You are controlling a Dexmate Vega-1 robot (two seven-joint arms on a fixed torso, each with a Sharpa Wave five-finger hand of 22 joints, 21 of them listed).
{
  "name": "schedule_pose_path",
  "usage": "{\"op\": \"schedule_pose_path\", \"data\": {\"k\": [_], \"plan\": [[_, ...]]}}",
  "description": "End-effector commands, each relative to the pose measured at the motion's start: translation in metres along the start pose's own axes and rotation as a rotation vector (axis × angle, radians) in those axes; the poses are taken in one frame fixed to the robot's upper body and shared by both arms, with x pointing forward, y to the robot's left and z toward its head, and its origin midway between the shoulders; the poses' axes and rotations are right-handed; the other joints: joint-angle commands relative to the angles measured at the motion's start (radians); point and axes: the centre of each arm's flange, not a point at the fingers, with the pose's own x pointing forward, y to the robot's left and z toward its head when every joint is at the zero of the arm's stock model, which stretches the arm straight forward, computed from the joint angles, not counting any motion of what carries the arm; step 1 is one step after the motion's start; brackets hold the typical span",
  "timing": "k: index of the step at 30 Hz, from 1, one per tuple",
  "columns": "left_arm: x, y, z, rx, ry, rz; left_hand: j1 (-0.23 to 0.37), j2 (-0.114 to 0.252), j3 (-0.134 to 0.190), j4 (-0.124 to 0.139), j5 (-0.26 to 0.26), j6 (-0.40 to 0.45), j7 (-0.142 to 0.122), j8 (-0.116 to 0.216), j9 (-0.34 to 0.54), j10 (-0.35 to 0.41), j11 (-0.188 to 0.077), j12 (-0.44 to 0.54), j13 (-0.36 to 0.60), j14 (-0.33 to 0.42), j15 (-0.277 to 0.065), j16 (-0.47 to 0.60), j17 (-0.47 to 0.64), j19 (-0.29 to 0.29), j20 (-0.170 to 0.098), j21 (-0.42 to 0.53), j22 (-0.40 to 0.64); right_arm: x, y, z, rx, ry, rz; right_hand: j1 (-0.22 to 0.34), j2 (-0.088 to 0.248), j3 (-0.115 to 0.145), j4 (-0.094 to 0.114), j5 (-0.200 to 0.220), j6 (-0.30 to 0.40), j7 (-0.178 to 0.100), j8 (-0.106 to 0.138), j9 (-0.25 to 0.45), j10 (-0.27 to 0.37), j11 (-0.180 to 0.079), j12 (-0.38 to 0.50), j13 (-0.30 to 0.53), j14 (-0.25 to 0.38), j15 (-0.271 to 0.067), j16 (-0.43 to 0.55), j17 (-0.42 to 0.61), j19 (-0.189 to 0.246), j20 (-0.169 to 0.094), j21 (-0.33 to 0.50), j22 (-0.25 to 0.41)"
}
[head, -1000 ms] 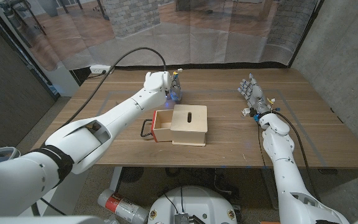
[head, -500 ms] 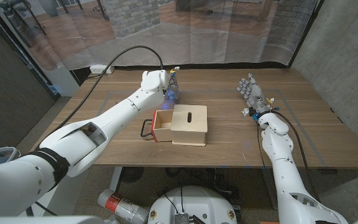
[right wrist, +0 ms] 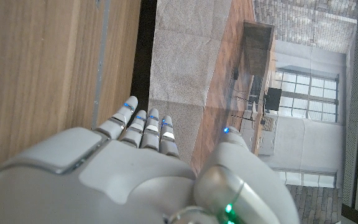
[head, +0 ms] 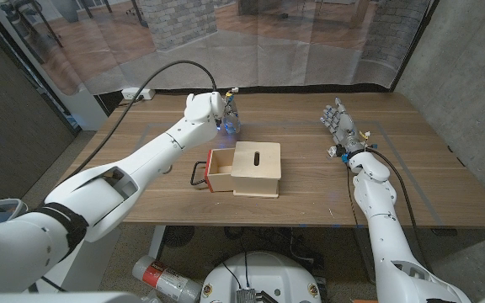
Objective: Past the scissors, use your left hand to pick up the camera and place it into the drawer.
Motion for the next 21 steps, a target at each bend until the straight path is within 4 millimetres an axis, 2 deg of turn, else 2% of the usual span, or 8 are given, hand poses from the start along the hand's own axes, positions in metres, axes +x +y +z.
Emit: {"op": "schedule_pose_path", "data": {"k": [1,21], "plan": [[-0.008,0.005,0.002,-0.001,-0.049,-0.015,0.018,0.018,0.021,0.016,0.007,0.015,-0.005,0.005,0.005,0.011,-0.001,0.005,0.005,0.059,-0.043,-0.001,0.001,0.004,-0.004,-0.008,0.002,0.002,0.001,0.004,-0.002,-0.006,-0.007,0.005,0.01,0.004,-0.005,-0.002,0.009,-0.001,0.001,0.005,0.008,-0.001,0.002,0.006,0.006,0.002,-0.002,0.003,0.01,-0.004,-0.008,0.005],[-0.036,0.013,0.002,0.024,-0.067,-0.022,0.018,0.02,0.024,0.02,0.007,0.026,-0.005,0.006,0.006,0.02,-0.001,0.003,0.01,0.067,-0.042,-0.004,0.002,-0.002,-0.004,-0.018,0.003,-0.004,-0.003,0.008,0.002,-0.024,-0.029,0.004,0.011,0.004,-0.006,-0.003,0.009,0.0,0.001,0.005,0.009,-0.001,0.002,0.006,0.007,0.002,-0.002,0.003,0.012,-0.004,-0.015,0.005]]}}
